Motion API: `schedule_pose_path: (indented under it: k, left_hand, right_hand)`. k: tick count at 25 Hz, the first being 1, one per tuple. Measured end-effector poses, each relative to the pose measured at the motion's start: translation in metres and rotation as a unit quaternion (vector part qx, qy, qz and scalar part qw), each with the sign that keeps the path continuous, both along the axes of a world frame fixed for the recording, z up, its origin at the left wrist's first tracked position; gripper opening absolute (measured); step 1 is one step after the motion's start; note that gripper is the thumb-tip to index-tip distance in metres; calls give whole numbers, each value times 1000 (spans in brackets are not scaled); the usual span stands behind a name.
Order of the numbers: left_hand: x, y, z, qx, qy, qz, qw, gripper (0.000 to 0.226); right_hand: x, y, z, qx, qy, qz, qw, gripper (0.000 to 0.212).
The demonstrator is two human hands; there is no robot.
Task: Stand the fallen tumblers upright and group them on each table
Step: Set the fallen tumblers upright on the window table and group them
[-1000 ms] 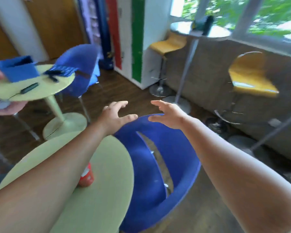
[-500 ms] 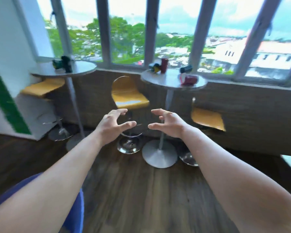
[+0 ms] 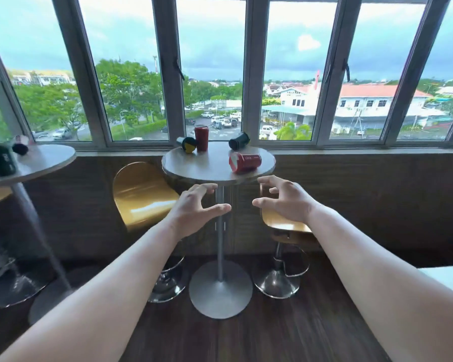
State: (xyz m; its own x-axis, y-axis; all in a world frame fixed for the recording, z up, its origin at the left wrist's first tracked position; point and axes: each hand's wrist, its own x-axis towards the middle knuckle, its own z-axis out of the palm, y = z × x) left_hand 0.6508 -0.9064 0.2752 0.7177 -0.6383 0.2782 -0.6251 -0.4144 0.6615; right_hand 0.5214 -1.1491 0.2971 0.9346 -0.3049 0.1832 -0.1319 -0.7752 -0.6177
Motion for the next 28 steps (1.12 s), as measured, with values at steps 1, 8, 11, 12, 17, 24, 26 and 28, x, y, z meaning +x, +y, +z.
schedule_pose_path:
  k: [1, 8, 11, 12, 17, 24, 26, 28]
  left_hand:
    - [24, -12, 0, 1, -3, -2, 1000, 88]
    - [181, -71, 7, -2, 14, -11, 1000, 91]
    - [241, -101, 15, 5, -2, -4, 1000, 84]
    - [258, -111, 17, 7, -8, -3, 1000, 82]
    - [343, -158, 26, 13, -15, 22, 1000, 95]
    - [465, -214, 54, 45, -75, 67, 994, 98]
    - [508, -229, 61, 70, -99, 59, 991, 83]
    - [556, -245, 63, 105, -125, 37, 986, 68]
  right_hand:
    - [22, -11, 3, -6, -2, -5, 1000, 78]
    - [165, -67, 16, -41, 15, -13, 999, 86]
    - [214, -99, 18, -69, 30, -20, 997, 88]
    - [230, -109, 18, -82, 37, -20, 996, 88]
    - [312, -157, 24, -177, 105, 52, 977, 107]
    - [382, -194, 22, -240, 220, 158, 932, 116]
    - [386, -196, 20, -255, 224, 166, 926, 116]
    - [387, -196, 18, -266, 231, 151, 924, 115]
